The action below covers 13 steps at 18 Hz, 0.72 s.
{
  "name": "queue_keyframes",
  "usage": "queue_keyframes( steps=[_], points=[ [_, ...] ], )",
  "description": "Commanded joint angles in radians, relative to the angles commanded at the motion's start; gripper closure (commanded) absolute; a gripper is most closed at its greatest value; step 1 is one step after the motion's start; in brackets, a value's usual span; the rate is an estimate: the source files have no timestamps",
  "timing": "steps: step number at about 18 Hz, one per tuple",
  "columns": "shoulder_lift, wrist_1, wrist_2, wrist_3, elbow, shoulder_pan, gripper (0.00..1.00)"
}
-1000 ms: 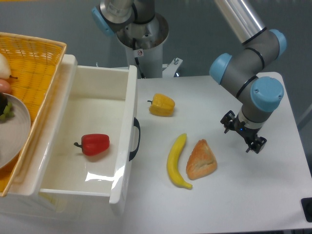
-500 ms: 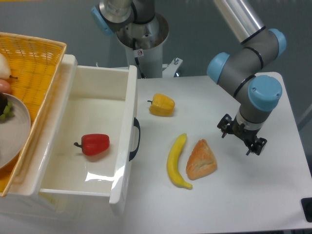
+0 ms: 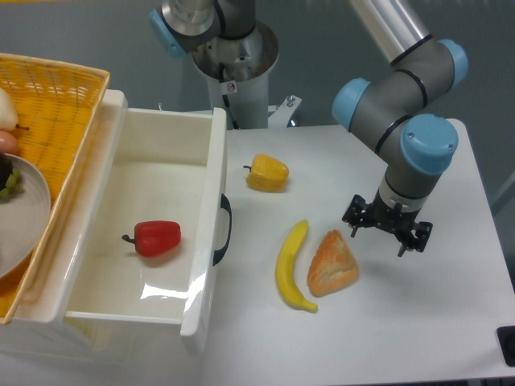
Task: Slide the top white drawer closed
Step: 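Move the gripper toward the front face of the open white drawer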
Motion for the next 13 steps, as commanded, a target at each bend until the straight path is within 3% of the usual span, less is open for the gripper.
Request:
queue_keyframes(
  steps=[5,8,13],
  points=[
    [0.061,-0.110,-0.083,-0.143,-0.025,-0.005,0.04],
    [0.074,-0.155,-0.097,-0.190,-0.026,-0.032,0.32],
    [0.081,-0.161,-0.142,-0.333,-0.028,-0.084,0.57]
  ],
)
